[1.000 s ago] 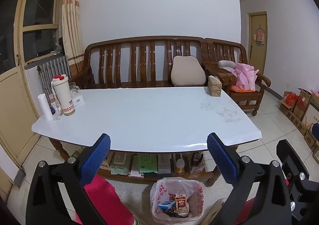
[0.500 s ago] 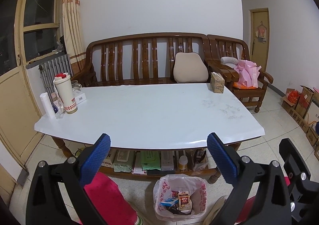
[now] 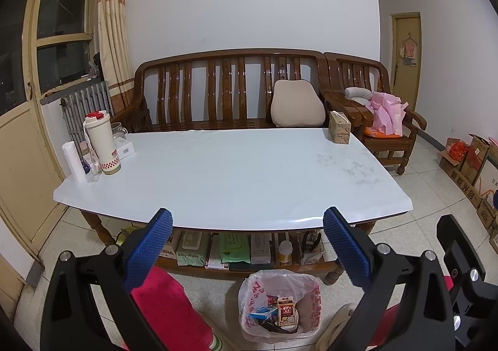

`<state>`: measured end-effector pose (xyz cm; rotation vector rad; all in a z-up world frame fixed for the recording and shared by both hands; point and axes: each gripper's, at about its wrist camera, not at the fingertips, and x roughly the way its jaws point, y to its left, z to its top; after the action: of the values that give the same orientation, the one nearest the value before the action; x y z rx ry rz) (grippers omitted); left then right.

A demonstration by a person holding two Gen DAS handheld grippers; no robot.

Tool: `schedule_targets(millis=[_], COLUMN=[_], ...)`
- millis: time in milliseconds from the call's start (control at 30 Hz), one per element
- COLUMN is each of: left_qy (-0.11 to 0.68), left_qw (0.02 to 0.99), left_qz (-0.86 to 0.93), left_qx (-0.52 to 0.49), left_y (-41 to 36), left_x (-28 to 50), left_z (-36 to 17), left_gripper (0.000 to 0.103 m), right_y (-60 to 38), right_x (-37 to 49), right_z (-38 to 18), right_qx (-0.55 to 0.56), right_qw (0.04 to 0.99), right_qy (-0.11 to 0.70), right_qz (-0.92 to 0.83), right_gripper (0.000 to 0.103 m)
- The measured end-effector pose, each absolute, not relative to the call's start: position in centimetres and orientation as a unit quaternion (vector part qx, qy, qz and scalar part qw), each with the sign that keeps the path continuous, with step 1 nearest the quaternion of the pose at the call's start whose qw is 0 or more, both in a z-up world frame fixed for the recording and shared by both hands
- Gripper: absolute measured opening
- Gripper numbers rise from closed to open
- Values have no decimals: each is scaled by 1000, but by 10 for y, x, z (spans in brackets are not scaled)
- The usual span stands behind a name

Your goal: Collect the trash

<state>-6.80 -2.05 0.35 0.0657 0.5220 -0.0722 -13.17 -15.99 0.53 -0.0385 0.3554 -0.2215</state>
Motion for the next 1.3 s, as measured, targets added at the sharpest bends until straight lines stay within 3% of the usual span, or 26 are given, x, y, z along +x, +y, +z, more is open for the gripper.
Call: schedule_targets(millis=[1300], left_qy=[260], left_qw=[964], left_qz=[-36], left_qx=[34], left_y=[-16], left_x=[-67], left_z=[5], left_gripper=[95], right_y=[-161], right_x=[-130], right_z=[7], right_qx=[-22], right_qw=[978], right_qy=[177], right_qz=[-109], right_gripper=[96])
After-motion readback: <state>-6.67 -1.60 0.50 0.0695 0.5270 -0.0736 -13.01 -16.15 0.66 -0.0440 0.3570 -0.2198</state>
